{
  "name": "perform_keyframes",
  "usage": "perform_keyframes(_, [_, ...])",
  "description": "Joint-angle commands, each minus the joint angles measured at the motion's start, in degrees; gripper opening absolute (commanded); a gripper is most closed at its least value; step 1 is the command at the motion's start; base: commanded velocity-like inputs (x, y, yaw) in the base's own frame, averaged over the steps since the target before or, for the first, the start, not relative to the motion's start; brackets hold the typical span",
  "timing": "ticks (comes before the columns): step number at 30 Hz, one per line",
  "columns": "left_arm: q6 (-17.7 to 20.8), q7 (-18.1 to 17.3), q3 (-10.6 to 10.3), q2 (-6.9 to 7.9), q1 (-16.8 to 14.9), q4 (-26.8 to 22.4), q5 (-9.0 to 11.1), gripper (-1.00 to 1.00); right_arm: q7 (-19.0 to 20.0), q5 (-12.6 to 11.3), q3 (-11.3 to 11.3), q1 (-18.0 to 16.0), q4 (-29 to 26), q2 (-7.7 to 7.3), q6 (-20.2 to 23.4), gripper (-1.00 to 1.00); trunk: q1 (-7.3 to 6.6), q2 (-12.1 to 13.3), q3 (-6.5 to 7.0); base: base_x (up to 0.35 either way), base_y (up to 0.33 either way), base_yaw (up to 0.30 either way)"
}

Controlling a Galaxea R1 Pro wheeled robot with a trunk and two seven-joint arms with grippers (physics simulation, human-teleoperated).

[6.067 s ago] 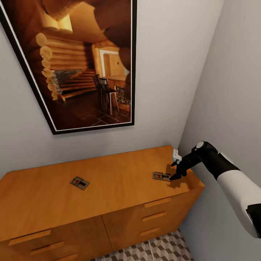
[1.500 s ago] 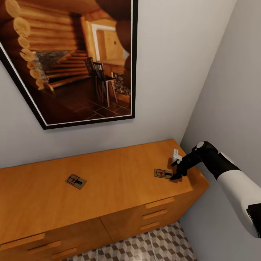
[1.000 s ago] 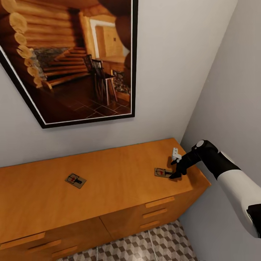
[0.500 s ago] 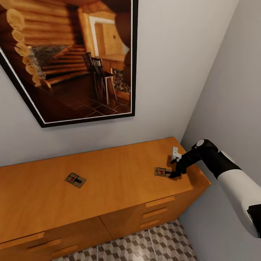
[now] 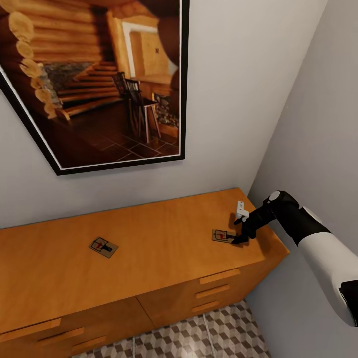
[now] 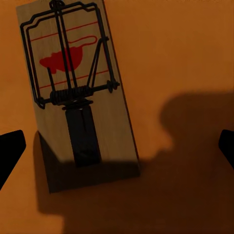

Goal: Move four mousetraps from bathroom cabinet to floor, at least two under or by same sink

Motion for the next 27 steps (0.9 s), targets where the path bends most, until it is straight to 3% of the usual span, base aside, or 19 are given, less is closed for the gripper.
perform_keyframes(1, [-0.26, 0.02, -0.51, -0.04, -0.1, 0.2, 0.58, 1.0, 0.04, 0.01, 0.15, 0.03, 3.04, -0.02, 0.49, 1.0, 0.02, -0.03, -0.08, 0.0, 0.0, 0.0])
perform_keyframes(27, [-0.26, 0.02, -0.48, -0.39, -0.1, 0.2, 0.58, 1.0, -2.28, 0.06, 0.47, 0.03, 3.04, 0.26, 0.4, 1.0, 0.02, -0.03, -0.08, 0.0, 0.0, 0.0])
